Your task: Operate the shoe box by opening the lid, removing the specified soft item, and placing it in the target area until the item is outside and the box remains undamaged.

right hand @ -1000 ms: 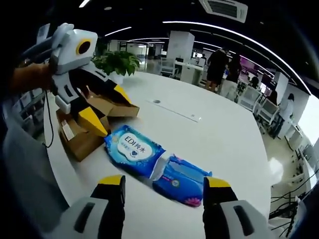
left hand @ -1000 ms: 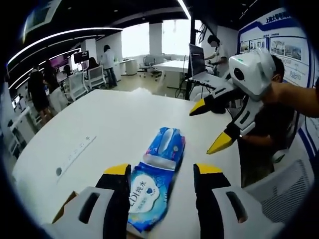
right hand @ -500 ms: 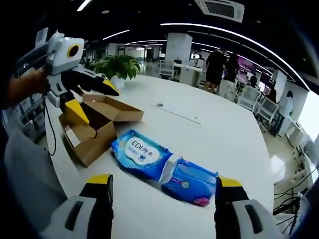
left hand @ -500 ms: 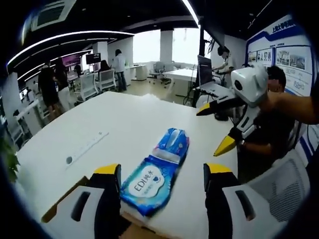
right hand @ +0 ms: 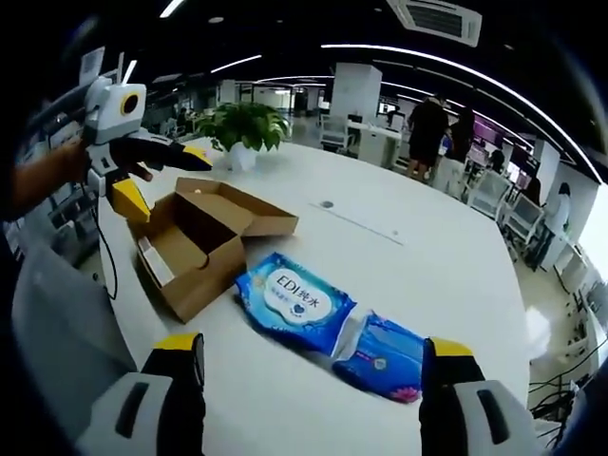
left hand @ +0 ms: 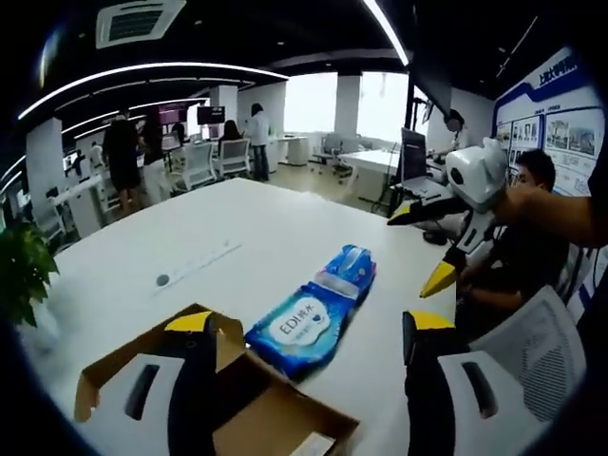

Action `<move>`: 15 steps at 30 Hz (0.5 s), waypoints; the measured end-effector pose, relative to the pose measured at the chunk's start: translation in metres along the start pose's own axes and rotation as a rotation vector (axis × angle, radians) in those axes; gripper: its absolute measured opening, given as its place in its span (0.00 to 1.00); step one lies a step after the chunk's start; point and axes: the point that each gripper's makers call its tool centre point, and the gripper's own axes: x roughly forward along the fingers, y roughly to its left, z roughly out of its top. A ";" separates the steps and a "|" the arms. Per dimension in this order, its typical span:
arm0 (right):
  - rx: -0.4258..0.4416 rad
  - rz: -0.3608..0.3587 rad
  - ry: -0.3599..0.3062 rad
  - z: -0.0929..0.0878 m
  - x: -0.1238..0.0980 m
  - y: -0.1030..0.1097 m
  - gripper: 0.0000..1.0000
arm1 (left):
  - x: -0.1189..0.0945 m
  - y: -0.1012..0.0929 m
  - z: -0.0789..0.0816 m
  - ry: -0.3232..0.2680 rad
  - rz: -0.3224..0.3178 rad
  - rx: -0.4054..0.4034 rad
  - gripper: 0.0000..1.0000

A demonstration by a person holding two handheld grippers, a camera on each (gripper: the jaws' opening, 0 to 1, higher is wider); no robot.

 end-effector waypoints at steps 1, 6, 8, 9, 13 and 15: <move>-0.003 0.002 0.001 0.000 0.000 0.001 0.95 | -0.003 0.002 -0.001 -0.004 0.006 -0.005 0.86; -0.041 0.042 0.013 0.004 0.006 0.017 0.95 | -0.026 0.013 -0.013 -0.012 0.050 -0.030 0.90; -0.047 0.052 0.008 0.007 0.007 0.021 0.95 | -0.034 0.016 -0.016 -0.018 0.063 -0.037 0.92; -0.049 0.060 0.005 0.008 0.008 0.025 0.95 | -0.040 0.018 -0.019 -0.023 0.074 -0.043 0.92; -0.072 0.098 0.002 0.013 0.013 0.040 0.95 | -0.057 0.023 -0.027 -0.029 0.101 -0.056 0.96; -0.083 0.115 0.005 0.015 0.015 0.045 0.95 | -0.063 0.025 -0.029 -0.035 0.109 -0.061 0.97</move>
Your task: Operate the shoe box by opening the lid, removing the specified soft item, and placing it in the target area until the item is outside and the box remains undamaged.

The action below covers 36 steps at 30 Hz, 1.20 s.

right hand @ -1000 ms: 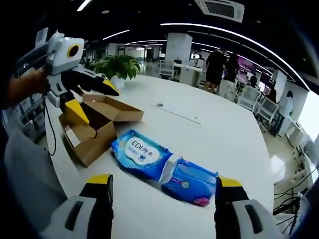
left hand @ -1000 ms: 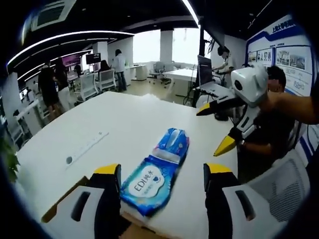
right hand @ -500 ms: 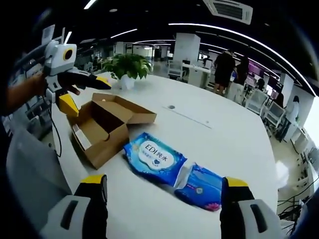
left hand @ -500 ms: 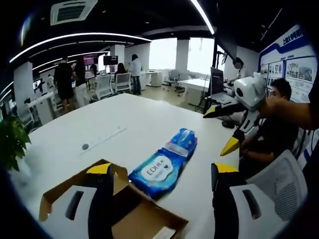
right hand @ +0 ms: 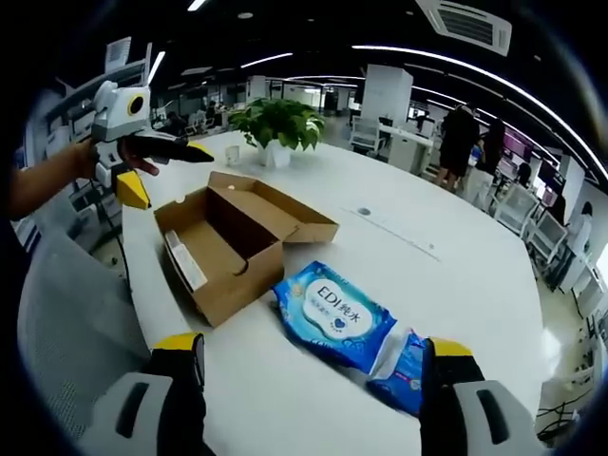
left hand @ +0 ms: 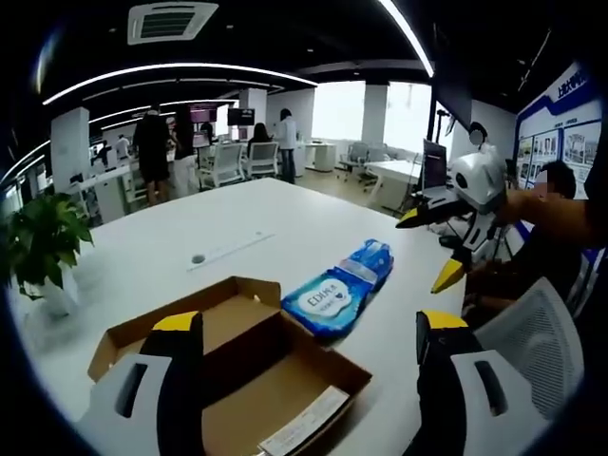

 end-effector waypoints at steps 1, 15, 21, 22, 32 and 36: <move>-0.010 0.014 0.004 0.001 0.002 0.004 0.95 | -0.005 0.002 -0.002 -0.004 0.008 -0.004 0.99; -0.135 0.150 -0.004 0.026 0.022 0.043 0.90 | -0.057 0.005 -0.029 -0.033 0.087 -0.013 1.00; -0.182 0.215 -0.014 0.038 0.034 0.057 0.87 | -0.078 0.008 -0.040 -0.038 0.114 -0.008 1.00; -0.186 0.225 -0.015 0.039 0.036 0.059 0.86 | -0.080 0.008 -0.041 -0.039 0.119 -0.006 1.00; -0.281 0.358 0.002 0.054 0.061 0.085 0.80 | -0.104 0.004 -0.069 -0.014 0.162 -0.007 1.00; -0.325 0.401 0.012 0.059 0.072 0.093 0.78 | -0.113 0.005 -0.077 -0.019 0.181 -0.020 1.00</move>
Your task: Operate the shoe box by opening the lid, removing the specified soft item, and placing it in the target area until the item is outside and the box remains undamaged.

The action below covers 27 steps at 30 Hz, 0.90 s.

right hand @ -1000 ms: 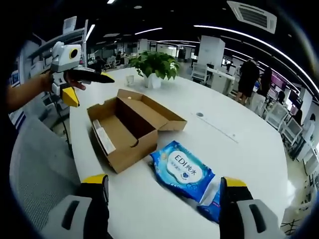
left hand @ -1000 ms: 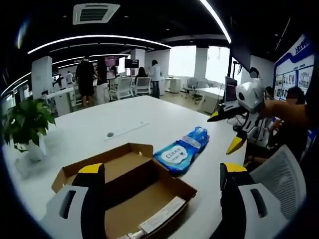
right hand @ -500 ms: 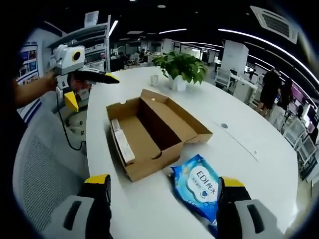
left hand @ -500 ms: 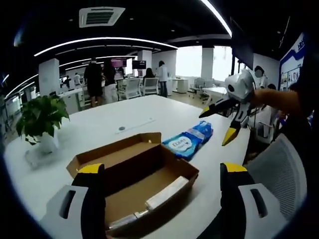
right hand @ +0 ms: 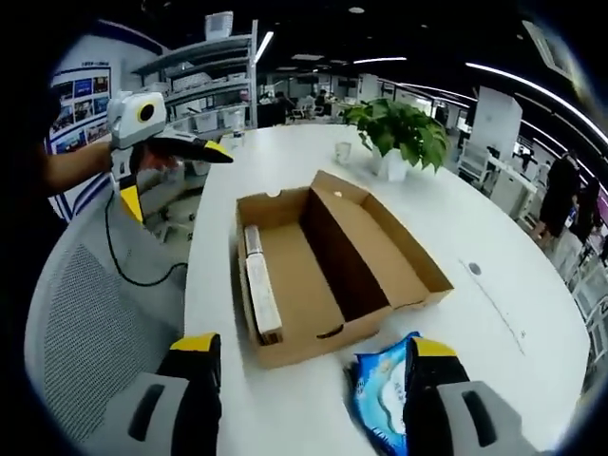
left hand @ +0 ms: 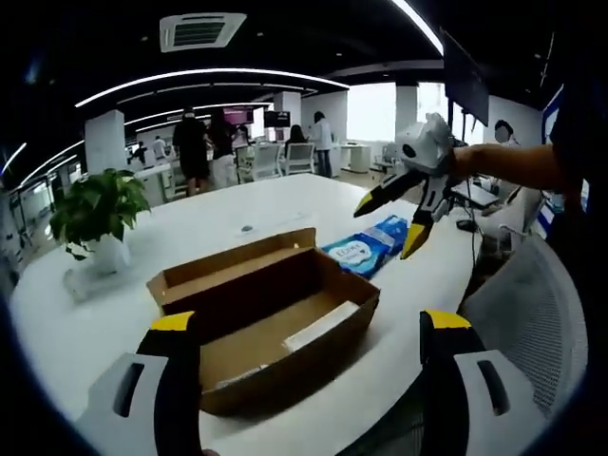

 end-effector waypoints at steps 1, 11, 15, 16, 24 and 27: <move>-0.014 0.010 0.003 0.002 0.004 0.000 0.76 | -0.001 0.000 -0.001 -0.003 0.005 -0.002 1.00; -0.106 0.093 0.046 0.006 0.039 0.002 0.71 | -0.012 0.002 -0.017 -0.013 0.069 -0.023 1.00; -0.133 0.128 0.056 0.009 0.054 0.005 0.68 | -0.016 0.003 -0.014 -0.048 0.096 -0.042 1.00; -0.139 0.132 0.060 0.009 0.056 0.005 0.67 | -0.017 0.003 -0.013 -0.058 0.101 -0.049 1.00; -0.178 0.192 0.093 0.007 0.081 0.010 0.64 | -0.023 0.016 -0.001 -0.152 0.171 -0.120 1.00; -0.201 0.207 0.109 0.004 0.088 0.012 0.63 | -0.025 0.020 0.003 -0.178 0.187 -0.146 1.00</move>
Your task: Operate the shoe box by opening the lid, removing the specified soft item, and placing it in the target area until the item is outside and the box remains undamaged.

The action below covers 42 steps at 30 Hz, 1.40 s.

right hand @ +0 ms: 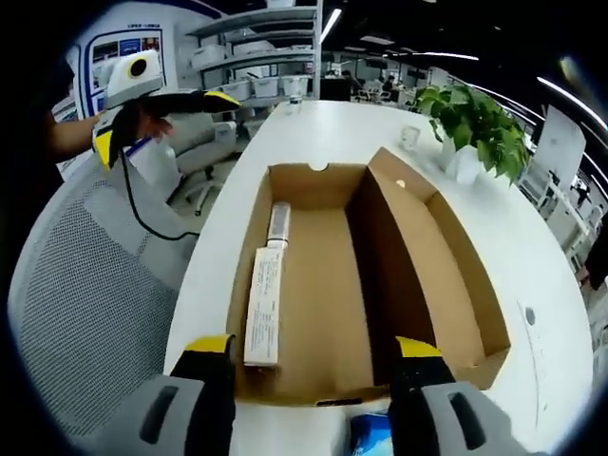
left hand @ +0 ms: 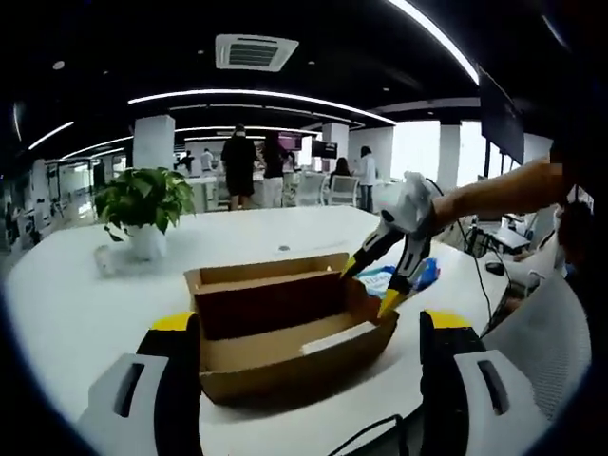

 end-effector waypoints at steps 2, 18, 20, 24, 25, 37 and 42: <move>-0.010 0.011 0.011 -0.002 0.005 0.000 0.63 | 0.000 0.001 0.001 -0.004 0.009 -0.001 1.00; 0.002 0.085 0.032 -0.002 0.032 0.004 0.61 | 0.008 -0.014 -0.003 0.019 0.006 0.097 1.00; 0.011 0.091 0.027 0.000 0.035 0.004 0.61 | 0.007 -0.014 -0.003 0.018 0.001 0.099 1.00; -0.007 0.088 0.029 0.001 0.037 0.004 0.60 | 0.008 -0.014 -0.006 0.024 0.001 0.096 1.00; -0.018 0.079 0.038 -0.001 0.036 0.002 0.60 | 0.008 -0.012 -0.007 0.024 0.000 0.095 1.00; -0.044 0.074 0.048 0.000 0.038 0.005 0.51 | 0.009 -0.012 -0.008 0.028 -0.003 0.084 1.00; -0.046 0.077 0.038 0.004 0.043 0.008 0.42 | 0.009 -0.009 -0.010 0.026 -0.001 0.083 1.00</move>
